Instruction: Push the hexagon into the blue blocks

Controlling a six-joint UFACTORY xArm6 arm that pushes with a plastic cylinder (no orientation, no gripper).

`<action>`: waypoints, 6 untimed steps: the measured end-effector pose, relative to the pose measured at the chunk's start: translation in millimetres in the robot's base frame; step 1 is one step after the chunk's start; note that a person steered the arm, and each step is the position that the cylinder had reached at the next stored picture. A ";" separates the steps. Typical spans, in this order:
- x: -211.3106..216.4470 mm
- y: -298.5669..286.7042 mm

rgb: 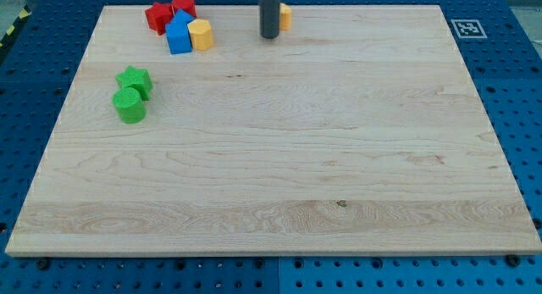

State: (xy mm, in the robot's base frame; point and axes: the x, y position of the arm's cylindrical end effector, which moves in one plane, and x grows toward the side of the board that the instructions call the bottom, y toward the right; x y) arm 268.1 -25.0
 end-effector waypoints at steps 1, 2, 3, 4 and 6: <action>7.1 -41.4; 7.4 -81.3; 7.4 -94.9; 7.4 -81.1; 77.7 -38.3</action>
